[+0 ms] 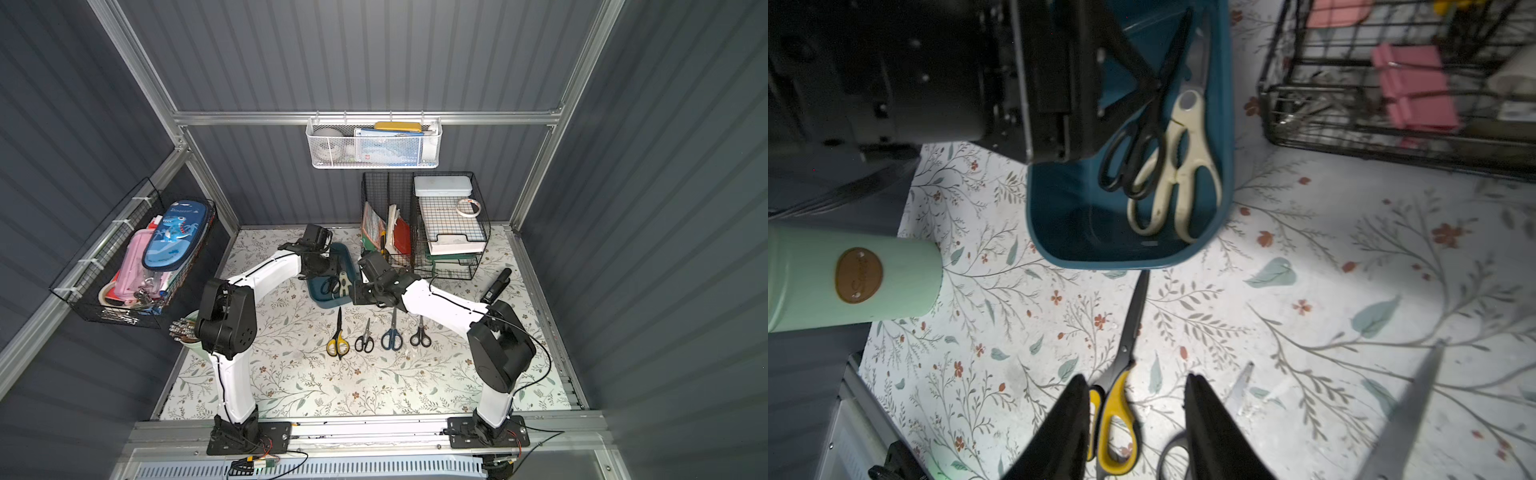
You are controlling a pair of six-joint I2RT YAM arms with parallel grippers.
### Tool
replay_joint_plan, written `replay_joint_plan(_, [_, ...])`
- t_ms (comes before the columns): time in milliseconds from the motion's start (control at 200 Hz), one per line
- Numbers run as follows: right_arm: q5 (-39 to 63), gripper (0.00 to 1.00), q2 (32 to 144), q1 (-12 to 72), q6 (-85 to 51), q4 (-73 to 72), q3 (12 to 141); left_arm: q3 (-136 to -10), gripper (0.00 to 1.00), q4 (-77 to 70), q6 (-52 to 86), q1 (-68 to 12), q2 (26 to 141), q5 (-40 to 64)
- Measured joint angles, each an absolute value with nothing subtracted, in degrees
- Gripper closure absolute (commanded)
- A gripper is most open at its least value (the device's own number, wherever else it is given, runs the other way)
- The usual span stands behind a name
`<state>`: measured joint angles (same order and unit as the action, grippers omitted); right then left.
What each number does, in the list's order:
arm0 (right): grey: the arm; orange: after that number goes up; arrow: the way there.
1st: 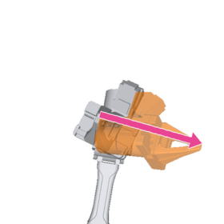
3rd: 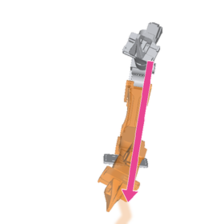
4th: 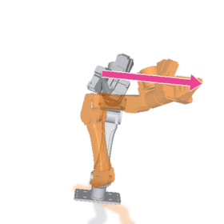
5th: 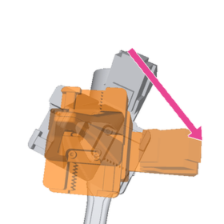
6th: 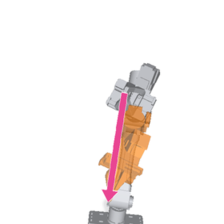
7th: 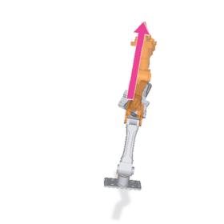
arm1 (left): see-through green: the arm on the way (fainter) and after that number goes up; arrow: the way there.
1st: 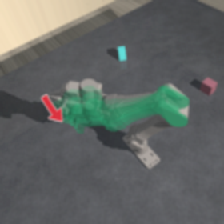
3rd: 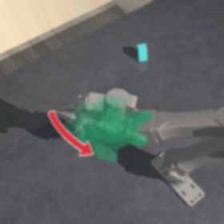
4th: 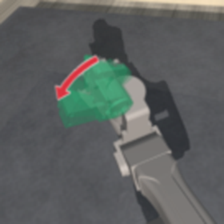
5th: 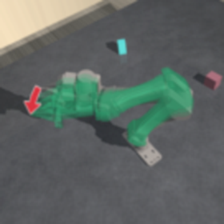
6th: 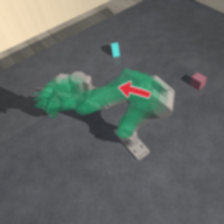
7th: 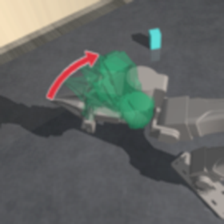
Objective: Take the scissors out of the storage box
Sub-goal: Pick up the scissors from the storage box.
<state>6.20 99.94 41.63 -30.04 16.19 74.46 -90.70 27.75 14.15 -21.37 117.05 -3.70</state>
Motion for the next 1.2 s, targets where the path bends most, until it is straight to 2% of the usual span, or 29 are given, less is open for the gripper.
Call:
replay_joint_plan(190, [6.2, 0.59, 97.5, 39.2, -30.1, 16.4, 71.9, -90.7, 0.49, 29.4, 14.3, -21.0, 119.3, -3.5])
replay_joint_plan(665, [9.0, 0.58, 97.3, 39.2, -30.1, 15.9, 71.9, -89.1, 0.59, 30.0, 14.8, -21.0, 121.4, -2.4])
replay_joint_plan(811, [9.2, 0.59, 97.3, 39.2, -30.1, 15.8, 71.9, -90.1, 0.66, 29.6, 15.0, -20.9, 122.4, -0.7])
replay_joint_plan(931, [9.3, 0.59, 97.3, 39.2, -30.1, 15.8, 71.9, -91.2, 0.80, 28.9, 15.5, -20.9, 123.4, 0.4])
replay_joint_plan(1201, [9.9, 0.58, 97.3, 39.2, -30.4, 15.7, 71.9, -91.2, 0.90, 28.3, 15.6, -20.5, 123.4, 1.1])
